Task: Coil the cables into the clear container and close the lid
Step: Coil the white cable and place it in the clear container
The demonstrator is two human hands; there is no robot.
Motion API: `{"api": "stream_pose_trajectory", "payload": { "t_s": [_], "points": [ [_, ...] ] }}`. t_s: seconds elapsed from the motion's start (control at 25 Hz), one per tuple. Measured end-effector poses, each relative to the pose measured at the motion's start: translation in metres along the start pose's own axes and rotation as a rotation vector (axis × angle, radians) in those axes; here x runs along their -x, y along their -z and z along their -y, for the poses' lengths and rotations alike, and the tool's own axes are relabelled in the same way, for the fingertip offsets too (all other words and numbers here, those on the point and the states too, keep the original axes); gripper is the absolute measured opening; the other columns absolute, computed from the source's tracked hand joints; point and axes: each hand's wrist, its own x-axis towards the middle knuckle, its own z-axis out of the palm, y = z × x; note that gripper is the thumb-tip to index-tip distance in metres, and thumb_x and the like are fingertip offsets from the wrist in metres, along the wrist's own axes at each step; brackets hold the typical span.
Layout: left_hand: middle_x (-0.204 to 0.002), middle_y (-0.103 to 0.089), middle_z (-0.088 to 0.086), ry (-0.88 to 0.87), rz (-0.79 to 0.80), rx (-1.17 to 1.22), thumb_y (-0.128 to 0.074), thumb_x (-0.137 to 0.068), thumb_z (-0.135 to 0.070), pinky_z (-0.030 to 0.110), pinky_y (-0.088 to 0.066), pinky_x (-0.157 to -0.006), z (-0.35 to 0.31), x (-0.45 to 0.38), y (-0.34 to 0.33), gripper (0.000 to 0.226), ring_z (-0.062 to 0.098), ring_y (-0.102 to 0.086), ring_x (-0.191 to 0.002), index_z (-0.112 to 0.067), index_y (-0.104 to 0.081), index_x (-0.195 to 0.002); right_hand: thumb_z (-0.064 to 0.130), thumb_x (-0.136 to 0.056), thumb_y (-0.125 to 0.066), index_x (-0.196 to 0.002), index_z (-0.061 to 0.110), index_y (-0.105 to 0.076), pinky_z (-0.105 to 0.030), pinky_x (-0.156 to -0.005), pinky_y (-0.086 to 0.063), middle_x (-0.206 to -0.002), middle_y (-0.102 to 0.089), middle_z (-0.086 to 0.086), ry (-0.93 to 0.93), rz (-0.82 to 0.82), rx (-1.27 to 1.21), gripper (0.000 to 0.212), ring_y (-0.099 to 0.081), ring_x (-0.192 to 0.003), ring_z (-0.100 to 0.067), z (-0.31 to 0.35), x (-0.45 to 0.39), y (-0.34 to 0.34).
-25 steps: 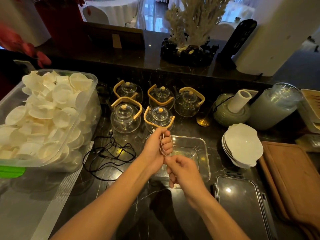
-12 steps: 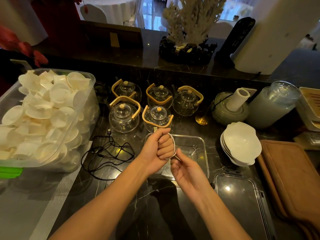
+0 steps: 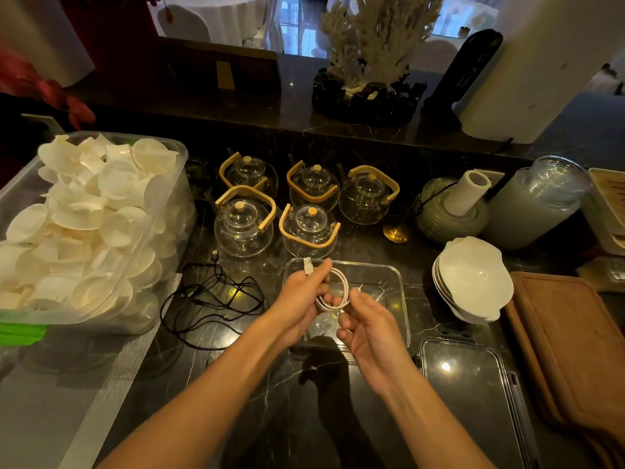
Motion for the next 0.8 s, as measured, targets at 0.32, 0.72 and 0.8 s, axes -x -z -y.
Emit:
{"api": "stream_pose_trajectory", "payload": {
  "t_s": [0.32, 0.72, 0.8],
  "points": [
    [-0.052, -0.031, -0.005, -0.013, -0.101, 0.559, -0.047, -0.107, -0.030, 0.022, -0.044, -0.045, -0.005, -0.001, -0.007, 0.035, 0.007, -0.033, -0.042, -0.013, -0.049, -0.076, 0.023, -0.103, -0.057, -0.114, 0.003, -0.066, -0.025, -0.056, -0.055, -0.096, -0.071, -0.003, 0.081, -0.037, 0.016, 0.025, -0.065, -0.071, -0.011, -0.006, 0.005, -0.003],
    [-0.055, -0.028, -0.005, -0.008, -0.143, 0.472, -0.046, -0.107, -0.030, 0.016, -0.026, -0.036, -0.018, 0.000, -0.019, 0.035, 0.004, -0.026, -0.039, -0.011, -0.048, -0.077, 0.023, -0.104, -0.054, -0.110, 0.007, -0.066, -0.020, -0.045, -0.048, -0.100, -0.074, -0.008, -0.032, 0.053, -0.164, 0.020, -0.059, -0.056, -0.008, -0.013, 0.008, -0.003],
    [-0.058, -0.028, -0.005, -0.009, -0.077, 0.251, -0.049, -0.106, -0.030, 0.016, -0.025, -0.038, -0.013, 0.007, -0.025, 0.033, 0.004, -0.025, -0.042, -0.013, -0.049, -0.078, 0.013, -0.105, -0.051, -0.104, 0.002, -0.065, -0.015, -0.036, -0.036, -0.080, -0.061, -0.006, -0.128, 0.022, -0.203, 0.018, -0.042, -0.042, -0.003, -0.007, -0.002, 0.000]
  ]
}}
